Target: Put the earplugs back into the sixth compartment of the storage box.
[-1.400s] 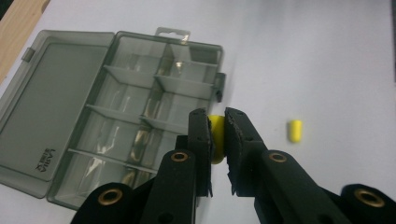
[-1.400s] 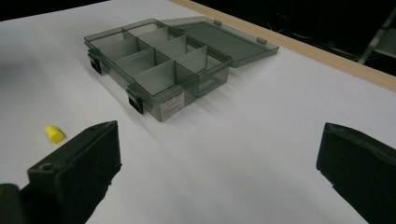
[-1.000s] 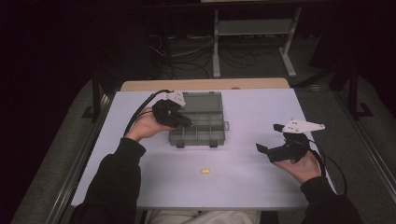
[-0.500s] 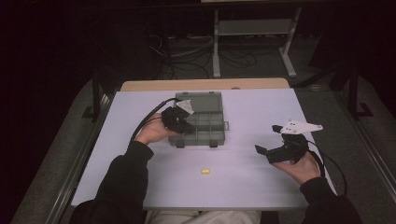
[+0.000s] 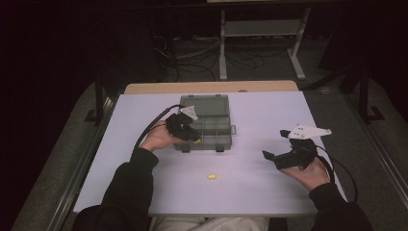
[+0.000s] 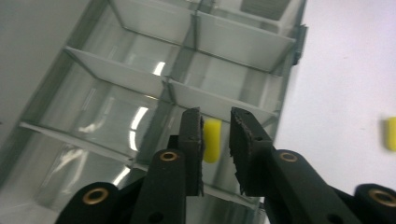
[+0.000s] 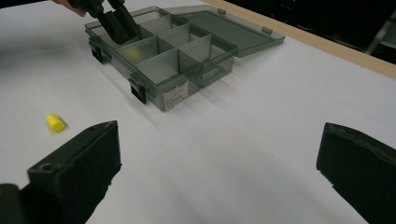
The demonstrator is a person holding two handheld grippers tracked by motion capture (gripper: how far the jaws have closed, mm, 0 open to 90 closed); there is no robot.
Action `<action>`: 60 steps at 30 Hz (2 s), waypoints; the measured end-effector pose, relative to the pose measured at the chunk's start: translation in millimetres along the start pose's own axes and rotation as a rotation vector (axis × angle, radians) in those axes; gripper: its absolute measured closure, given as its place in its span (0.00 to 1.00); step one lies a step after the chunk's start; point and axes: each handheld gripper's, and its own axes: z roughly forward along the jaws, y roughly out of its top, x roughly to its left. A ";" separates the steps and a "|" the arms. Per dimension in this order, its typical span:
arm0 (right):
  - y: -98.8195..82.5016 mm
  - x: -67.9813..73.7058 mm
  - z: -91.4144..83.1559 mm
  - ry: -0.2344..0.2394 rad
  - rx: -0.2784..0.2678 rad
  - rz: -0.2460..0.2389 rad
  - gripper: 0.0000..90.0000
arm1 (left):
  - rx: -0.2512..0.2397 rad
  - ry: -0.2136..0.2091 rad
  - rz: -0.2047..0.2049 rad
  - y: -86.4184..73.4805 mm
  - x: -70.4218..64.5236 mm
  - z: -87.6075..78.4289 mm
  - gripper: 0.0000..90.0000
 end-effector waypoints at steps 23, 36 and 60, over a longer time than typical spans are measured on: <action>0.6 1.9 0.6 0.003 0.003 -0.007 0.00 | -0.182 -0.022 0.009 10.8 -29.2 -59.1 0.28; 0.1 2.2 1.7 0.008 0.017 -0.002 0.00 | -0.186 -0.004 0.033 18.3 -52.8 -73.3 0.14; 0.4 2.4 0.6 0.005 0.012 -0.006 0.00 | -0.160 0.003 0.078 15.2 -97.0 -41.5 0.00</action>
